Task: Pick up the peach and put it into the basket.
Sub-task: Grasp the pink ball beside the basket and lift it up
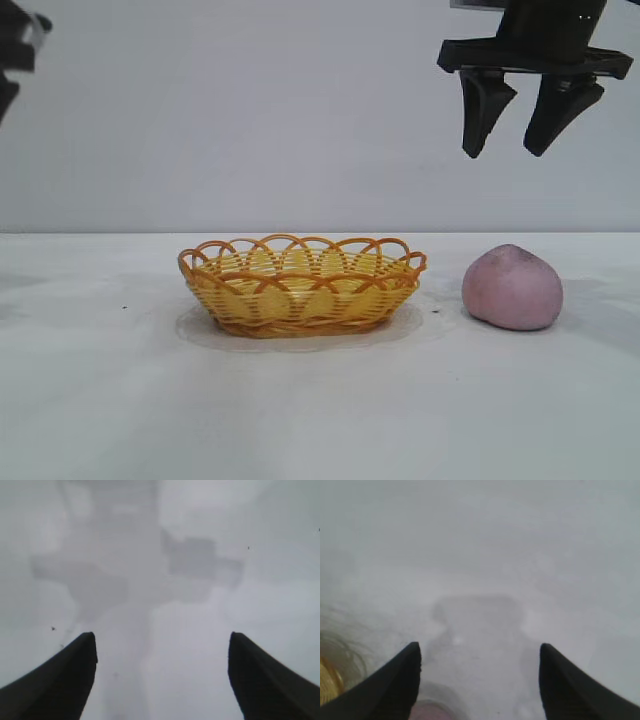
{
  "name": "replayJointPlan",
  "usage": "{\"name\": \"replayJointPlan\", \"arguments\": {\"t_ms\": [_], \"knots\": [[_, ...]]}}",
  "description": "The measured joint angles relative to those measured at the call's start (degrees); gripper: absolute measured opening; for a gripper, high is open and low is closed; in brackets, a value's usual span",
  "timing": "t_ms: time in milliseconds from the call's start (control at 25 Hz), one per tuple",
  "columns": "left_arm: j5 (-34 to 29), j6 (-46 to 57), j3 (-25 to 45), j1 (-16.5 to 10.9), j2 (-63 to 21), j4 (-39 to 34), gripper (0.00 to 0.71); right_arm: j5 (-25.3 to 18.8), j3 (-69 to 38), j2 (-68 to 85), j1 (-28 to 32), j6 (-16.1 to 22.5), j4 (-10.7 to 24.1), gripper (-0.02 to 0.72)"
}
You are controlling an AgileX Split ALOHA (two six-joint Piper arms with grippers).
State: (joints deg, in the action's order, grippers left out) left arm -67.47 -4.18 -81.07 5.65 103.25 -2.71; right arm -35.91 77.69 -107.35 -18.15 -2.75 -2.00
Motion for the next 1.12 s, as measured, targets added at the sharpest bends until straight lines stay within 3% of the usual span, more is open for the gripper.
{"name": "replayJointPlan", "arguments": {"t_ms": [240,600,920,1120], "knots": [[-0.7,0.7,5.7,-1.5,-12.9,-1.9,0.514,-0.5,0.0,0.0,0.0,0.0,0.0,0.478],[0.6,1.0,23.2,-1.7,-37.1,0.2,0.514,-1.0,0.0,0.0,0.0,0.0,0.1,0.478],[2.7,1.0,39.5,-1.7,-62.2,4.4,0.514,-1.3,0.0,0.0,0.0,0.0,0.1,0.478],[1.6,1.0,45.8,-1.7,-79.1,6.0,0.514,-1.6,0.0,0.0,0.0,0.0,0.3,0.478]]}}
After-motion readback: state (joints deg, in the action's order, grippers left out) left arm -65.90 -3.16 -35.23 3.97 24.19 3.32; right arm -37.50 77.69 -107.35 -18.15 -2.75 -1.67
